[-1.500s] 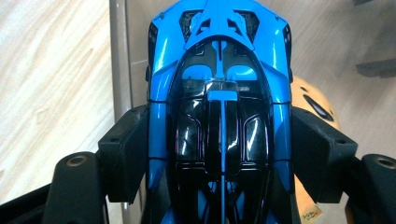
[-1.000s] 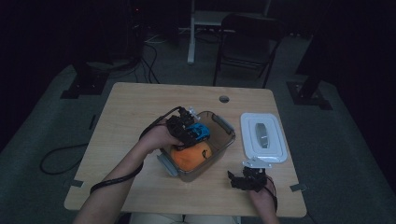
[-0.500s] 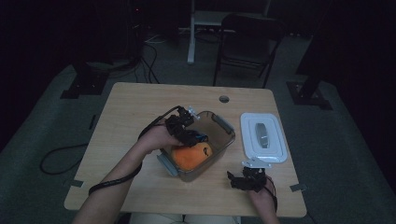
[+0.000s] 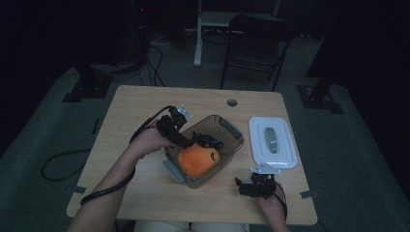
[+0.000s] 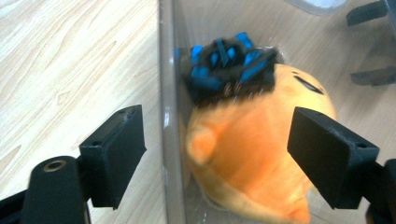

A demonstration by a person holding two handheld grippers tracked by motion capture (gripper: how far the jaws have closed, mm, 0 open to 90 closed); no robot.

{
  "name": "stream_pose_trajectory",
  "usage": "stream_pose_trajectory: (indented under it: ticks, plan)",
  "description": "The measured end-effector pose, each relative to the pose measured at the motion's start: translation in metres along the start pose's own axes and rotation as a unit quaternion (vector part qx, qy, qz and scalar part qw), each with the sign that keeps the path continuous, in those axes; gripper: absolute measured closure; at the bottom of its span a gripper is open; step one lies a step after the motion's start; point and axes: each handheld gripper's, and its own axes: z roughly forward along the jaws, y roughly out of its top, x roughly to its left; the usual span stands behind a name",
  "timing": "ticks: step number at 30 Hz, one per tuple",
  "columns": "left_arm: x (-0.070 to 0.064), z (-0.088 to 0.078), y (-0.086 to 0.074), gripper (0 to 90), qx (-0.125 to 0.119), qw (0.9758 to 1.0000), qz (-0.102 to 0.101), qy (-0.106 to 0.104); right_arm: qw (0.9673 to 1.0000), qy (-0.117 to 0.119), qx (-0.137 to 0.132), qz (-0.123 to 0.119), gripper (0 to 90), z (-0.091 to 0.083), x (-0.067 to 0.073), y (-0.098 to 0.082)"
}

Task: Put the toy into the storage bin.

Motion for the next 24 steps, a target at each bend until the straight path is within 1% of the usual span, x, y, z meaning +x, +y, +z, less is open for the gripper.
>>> stream_pose_trajectory:
  ticks: [1, 7, 9, 11, 12, 14, 17, 19, 20, 24]
  plan:
    - [0.003, 0.000, -0.002, 17.5, 0.000, 1.0000, -0.002, 0.001, 1.0000, 0.001, 0.000, 0.001, 10.9, 0.000, 0.000, 0.000]
    - [0.019, -0.003, -0.017, 15.3, -0.011, 0.9998, -0.018, 0.001, 1.0000, 0.001, 0.000, 0.001, 10.9, 0.000, 0.000, 0.000]
    - [0.024, -0.004, -0.021, 12.2, -0.017, 0.9996, -0.023, 0.003, 1.0000, 0.001, 0.001, 0.000, 10.9, 0.000, 0.000, 0.000]
    - [0.029, -0.005, -0.026, 12.1, -0.028, 0.9991, -0.030, 0.012, 1.0000, 0.000, 0.002, -0.001, 10.9, 0.001, 0.000, 0.000]
    - [0.032, -0.005, -0.029, 12.0, -0.029, 0.9989, -0.036, 0.015, 1.0000, 0.001, 0.002, -0.001, 10.9, 0.001, 0.000, 0.000]
    - [0.037, -0.004, -0.034, 11.1, -0.029, 0.9986, -0.039, 0.020, 1.0000, 0.000, 0.003, -0.001, 10.9, 0.001, 0.000, 0.000]
    - [0.046, -0.003, -0.042, 10.8, -0.038, 0.9978, -0.045, 0.030, 1.0000, 0.001, 0.004, -0.002, 10.9, 0.001, 0.000, 0.000]
    - [0.053, -0.002, -0.047, 9.7, -0.051, 0.9967, -0.058, 0.024, 1.0000, 0.001, 0.004, -0.002, 10.9, 0.001, 0.000, 0.000]
    - [0.056, -0.002, -0.049, 9.7, -0.056, 0.9960, -0.065, 0.027, 1.0000, 0.001, 0.004, -0.002, 10.9, 0.001, 0.000, 0.000]
    - [0.065, 0.002, -0.057, 9.8, -0.054, 0.9951, -0.068, 0.046, 1.0000, 0.002, 0.003, 0.000, 10.9, 0.001, 0.000, 0.000]
